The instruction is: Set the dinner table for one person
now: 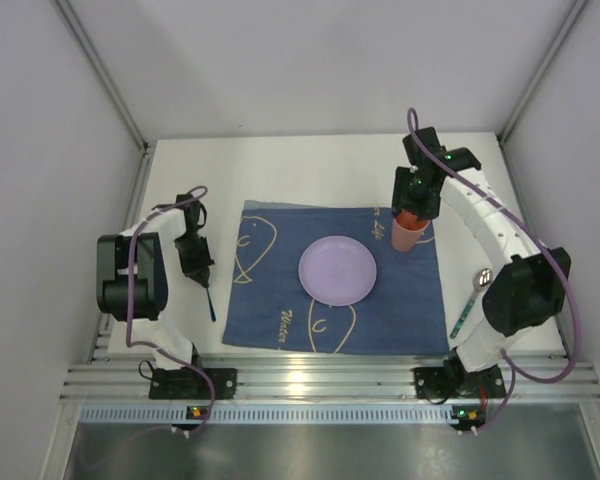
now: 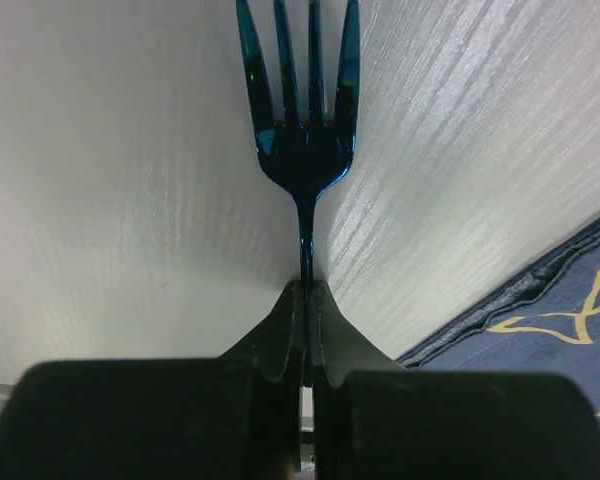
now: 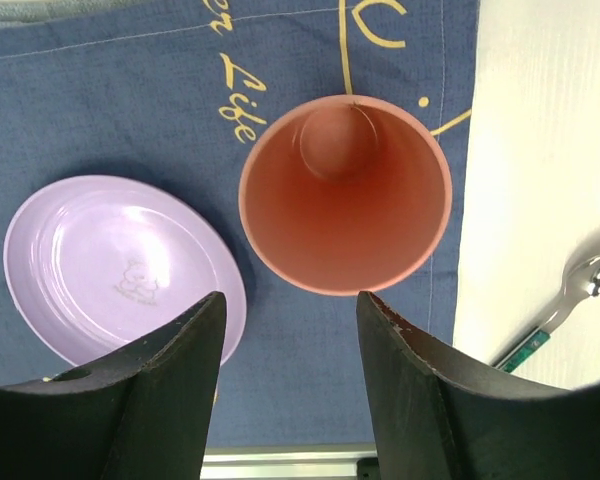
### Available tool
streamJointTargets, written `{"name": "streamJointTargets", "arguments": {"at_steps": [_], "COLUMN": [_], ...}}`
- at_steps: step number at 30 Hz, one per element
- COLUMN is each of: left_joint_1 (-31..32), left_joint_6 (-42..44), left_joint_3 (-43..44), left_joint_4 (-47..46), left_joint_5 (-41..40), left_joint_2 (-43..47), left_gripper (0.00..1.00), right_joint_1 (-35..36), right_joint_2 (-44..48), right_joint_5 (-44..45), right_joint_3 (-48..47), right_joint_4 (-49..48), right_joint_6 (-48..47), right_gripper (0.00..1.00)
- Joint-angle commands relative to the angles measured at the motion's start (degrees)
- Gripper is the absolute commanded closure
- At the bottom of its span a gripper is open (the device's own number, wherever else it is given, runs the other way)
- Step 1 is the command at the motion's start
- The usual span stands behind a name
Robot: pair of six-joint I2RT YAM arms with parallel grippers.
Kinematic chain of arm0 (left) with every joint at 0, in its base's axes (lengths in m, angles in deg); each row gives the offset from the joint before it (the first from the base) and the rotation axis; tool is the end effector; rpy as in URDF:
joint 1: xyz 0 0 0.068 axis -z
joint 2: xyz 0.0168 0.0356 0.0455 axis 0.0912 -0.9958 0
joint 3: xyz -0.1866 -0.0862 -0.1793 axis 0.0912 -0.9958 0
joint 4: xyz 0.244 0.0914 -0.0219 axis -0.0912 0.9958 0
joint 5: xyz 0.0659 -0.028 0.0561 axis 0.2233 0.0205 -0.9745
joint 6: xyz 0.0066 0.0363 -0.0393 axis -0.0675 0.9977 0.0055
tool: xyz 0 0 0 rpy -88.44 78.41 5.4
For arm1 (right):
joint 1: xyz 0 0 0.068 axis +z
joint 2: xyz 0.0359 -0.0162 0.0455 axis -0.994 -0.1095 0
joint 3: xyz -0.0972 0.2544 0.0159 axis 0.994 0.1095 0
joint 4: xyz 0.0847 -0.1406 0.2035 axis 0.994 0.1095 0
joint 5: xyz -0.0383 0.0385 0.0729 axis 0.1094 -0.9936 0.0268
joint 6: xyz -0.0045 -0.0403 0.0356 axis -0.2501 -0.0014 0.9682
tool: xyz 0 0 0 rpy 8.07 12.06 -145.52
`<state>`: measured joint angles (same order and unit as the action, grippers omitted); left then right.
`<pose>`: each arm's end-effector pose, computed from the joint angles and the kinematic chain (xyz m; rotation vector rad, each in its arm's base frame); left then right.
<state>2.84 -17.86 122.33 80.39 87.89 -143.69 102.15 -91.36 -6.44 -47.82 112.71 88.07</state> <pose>0.2980 0.0129 0.1512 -0.5118 3.0769 0.0152 0.3213 0.1020 0.3226 0.2003 2.6737 0.0504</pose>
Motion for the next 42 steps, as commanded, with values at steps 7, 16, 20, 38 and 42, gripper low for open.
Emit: {"name": "streamJointTargets", "arguments": {"at_steps": [7,16,20,38,42], "left_joint_1": [-0.68,10.47,15.57,25.07,24.9], "left_joint_6": [0.23,-7.23,-12.5,-14.98,-13.4], "left_joint_3": [0.28,12.14,13.47,4.52,4.51], "left_joint_4": [-10.37,-1.75,-2.1,-14.14,-12.84], "left_joint_5": [0.26,5.1,6.16,5.81,1.25], "left_joint_2": [-2.91,4.93,4.93,-1.85,2.1], "left_gripper": [1.0,1.0,1.0,0.45,0.22], "right_joint_1": [-3.58,-4.55,-4.81,-11.3,-16.93], "right_joint_2": [11.32,14.05,15.02,18.54,18.54], "right_joint_5": [-3.13,-1.55,-0.85,-2.16,-6.28], "right_joint_3": [4.47,7.02,7.37,13.78,15.89], "right_joint_4": [2.62,4.9,5.52,6.23,4.73], "right_joint_6": [1.68,2.73,2.91,2.74,2.47], "right_gripper": [0.43,0.43,0.43,0.34,0.3]}}
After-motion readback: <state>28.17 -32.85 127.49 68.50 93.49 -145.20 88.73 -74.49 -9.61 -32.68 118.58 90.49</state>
